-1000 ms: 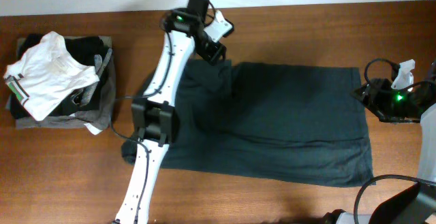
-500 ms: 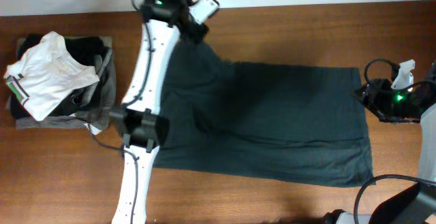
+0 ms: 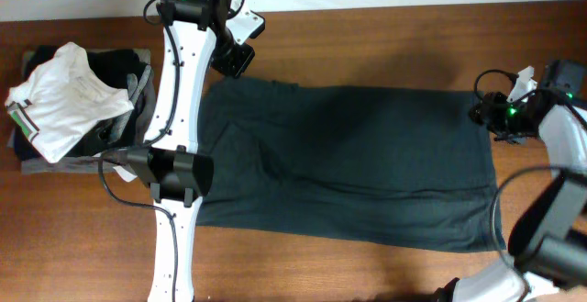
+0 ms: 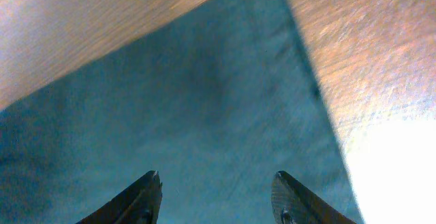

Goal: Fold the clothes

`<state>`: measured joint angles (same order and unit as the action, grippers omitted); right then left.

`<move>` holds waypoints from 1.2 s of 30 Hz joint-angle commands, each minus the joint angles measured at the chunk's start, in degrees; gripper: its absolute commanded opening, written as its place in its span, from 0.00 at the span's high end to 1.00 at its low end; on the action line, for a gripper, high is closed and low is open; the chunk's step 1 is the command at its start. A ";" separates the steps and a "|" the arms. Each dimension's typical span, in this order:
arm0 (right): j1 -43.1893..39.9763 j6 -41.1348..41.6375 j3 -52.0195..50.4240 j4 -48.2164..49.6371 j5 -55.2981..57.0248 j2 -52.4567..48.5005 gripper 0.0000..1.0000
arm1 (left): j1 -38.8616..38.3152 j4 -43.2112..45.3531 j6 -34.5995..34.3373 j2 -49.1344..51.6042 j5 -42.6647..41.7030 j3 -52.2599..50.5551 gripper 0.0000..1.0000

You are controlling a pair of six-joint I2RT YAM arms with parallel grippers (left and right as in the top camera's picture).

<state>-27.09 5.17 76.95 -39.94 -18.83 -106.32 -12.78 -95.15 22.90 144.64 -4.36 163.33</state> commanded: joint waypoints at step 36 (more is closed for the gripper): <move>0.02 -4.87 31.74 -54.14 8.44 -15.21 0.96 | 8.35 -0.07 -4.00 -17.92 -7.91 -38.80 0.99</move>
<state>-26.98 0.60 111.44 -92.47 -13.21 -123.46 -4.36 -95.04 19.44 127.81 -10.13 130.61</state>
